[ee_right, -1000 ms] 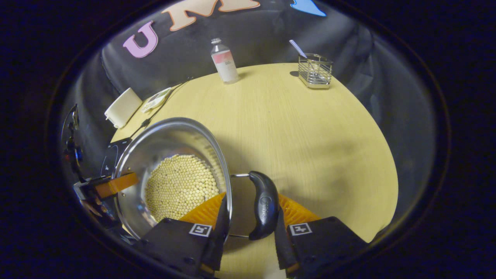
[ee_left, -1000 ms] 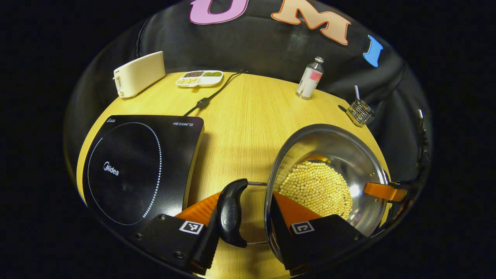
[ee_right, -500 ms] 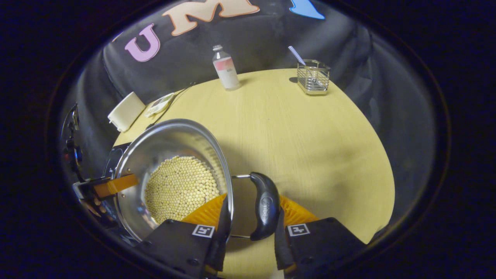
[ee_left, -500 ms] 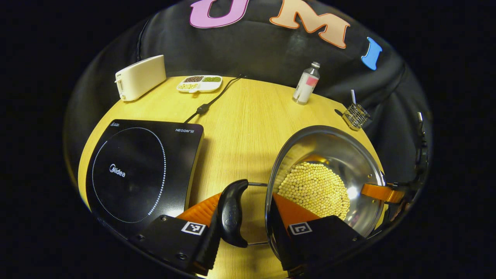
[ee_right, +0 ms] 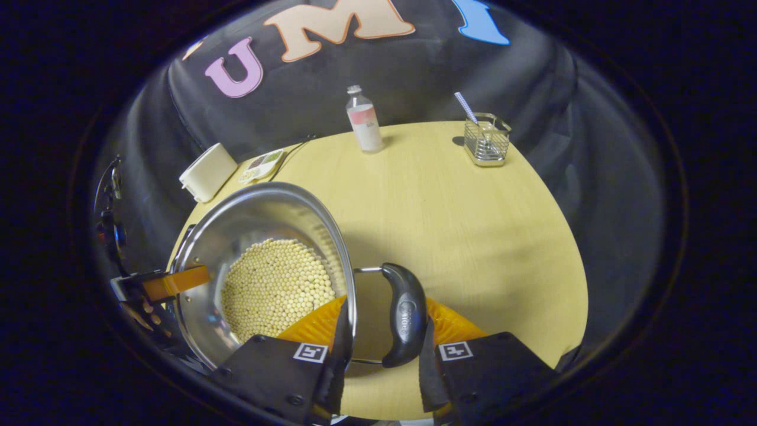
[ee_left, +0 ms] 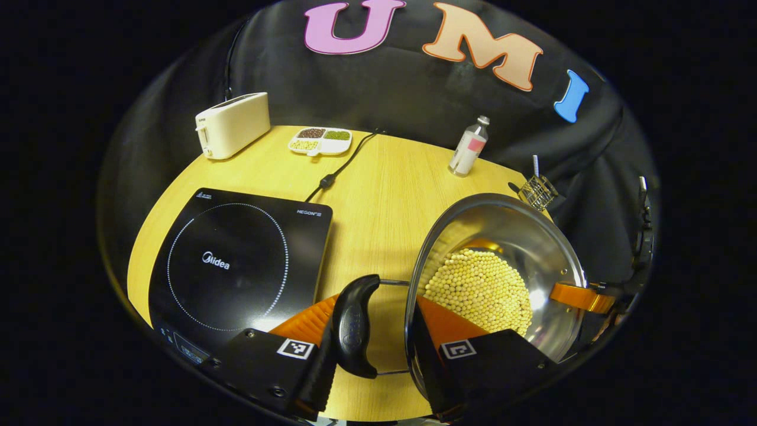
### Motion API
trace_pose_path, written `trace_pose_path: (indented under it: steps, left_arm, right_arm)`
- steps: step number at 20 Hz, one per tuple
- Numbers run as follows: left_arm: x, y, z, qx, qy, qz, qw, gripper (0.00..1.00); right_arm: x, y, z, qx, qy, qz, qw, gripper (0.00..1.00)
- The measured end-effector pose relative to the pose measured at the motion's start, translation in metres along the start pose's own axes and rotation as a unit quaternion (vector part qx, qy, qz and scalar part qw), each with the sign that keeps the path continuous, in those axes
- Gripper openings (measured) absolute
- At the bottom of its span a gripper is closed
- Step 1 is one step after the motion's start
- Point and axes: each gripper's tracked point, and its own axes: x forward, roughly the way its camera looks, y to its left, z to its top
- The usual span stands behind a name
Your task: First push the handle of the pot to place it horizontally, then grasp the pot with both hands and set it on the induction cooktop.
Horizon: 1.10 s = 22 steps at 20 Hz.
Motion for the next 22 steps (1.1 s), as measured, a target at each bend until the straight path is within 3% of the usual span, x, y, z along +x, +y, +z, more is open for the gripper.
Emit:
trace_pose_path:
  steps: [11, 18, 22]
  left_arm:
    - [-0.027, 0.113, 0.028, 0.018, 0.003, -0.014, 1.0, 0.64]
    - [-0.04, 0.218, 0.036, 0.008, 0.012, -0.001, 1.0, 0.64]
    - [-0.044, 0.262, 0.036, 0.004, 0.016, 0.009, 1.0, 0.64]
  right_arm:
    - [-0.007, 0.121, -0.014, 0.022, -0.012, -0.014, 1.0, 0.53]
    - [0.012, 0.229, -0.029, 0.015, -0.002, -0.008, 1.0, 0.53]
    - [0.025, 0.27, -0.037, 0.011, 0.009, 0.0, 1.0, 0.53]
